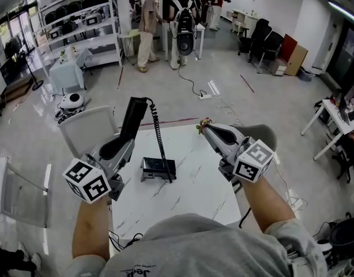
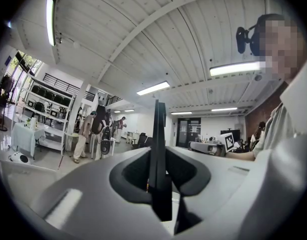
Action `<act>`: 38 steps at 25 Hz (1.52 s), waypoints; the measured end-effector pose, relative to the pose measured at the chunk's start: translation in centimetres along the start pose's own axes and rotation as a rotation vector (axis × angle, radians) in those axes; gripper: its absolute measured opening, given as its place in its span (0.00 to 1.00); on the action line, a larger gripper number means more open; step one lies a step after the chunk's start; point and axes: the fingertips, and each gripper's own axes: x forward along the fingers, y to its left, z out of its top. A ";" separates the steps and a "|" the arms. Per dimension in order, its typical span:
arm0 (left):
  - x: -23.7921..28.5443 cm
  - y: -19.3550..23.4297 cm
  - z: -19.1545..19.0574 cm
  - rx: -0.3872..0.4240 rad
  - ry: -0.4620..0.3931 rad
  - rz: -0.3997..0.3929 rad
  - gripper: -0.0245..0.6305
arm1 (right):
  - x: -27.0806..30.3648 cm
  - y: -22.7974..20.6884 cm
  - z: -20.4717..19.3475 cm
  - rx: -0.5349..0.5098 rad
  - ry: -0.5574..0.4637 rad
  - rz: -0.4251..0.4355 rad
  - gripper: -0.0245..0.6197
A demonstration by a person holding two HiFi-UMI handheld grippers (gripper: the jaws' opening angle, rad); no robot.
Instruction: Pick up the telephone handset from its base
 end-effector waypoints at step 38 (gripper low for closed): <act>0.7 -0.7 -0.1 0.006 0.019 -0.022 0.25 | 0.3 0.4 -0.9 -0.035 0.041 0.014 0.04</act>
